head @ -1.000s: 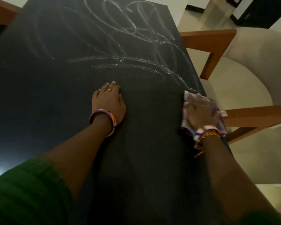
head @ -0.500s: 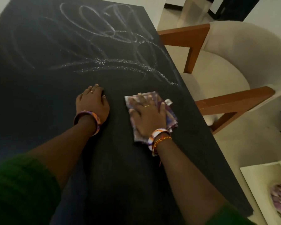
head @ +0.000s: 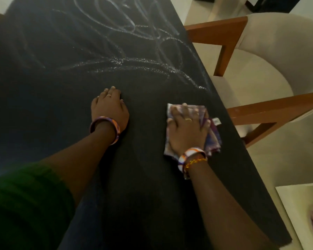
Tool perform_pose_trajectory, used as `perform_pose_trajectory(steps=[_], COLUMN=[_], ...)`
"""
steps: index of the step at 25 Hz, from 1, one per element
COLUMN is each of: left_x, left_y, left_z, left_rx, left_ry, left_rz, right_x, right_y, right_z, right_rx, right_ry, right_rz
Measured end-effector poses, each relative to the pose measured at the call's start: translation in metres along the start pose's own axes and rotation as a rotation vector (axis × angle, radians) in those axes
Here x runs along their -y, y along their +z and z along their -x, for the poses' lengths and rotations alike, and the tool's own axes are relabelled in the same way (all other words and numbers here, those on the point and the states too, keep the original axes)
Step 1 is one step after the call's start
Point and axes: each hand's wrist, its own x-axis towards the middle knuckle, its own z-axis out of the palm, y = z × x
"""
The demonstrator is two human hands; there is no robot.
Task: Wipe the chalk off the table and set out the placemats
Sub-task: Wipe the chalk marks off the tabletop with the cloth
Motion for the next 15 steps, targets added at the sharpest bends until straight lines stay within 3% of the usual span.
perform_pose_trajectory(steps=[5, 10, 15], left_x=[0.001, 0.003, 0.000], left_y=[0.002, 0.004, 0.003], left_z=[-0.003, -0.003, -0.002], left_rx=[-0.020, -0.033, -0.025], left_ry=[-0.009, -0.013, -0.015], left_rz=[0.009, 0.016, 0.029], right_x=[0.067, -0.013, -0.059], right_y=[0.015, -0.008, -0.027], right_z=[-0.079, -0.153, -0.108], right_rx=[0.122, 0.051, 0.001], right_ry=[-0.233, 0.073, 0.319], right_rz=[-0.013, -0.011, -0.053])
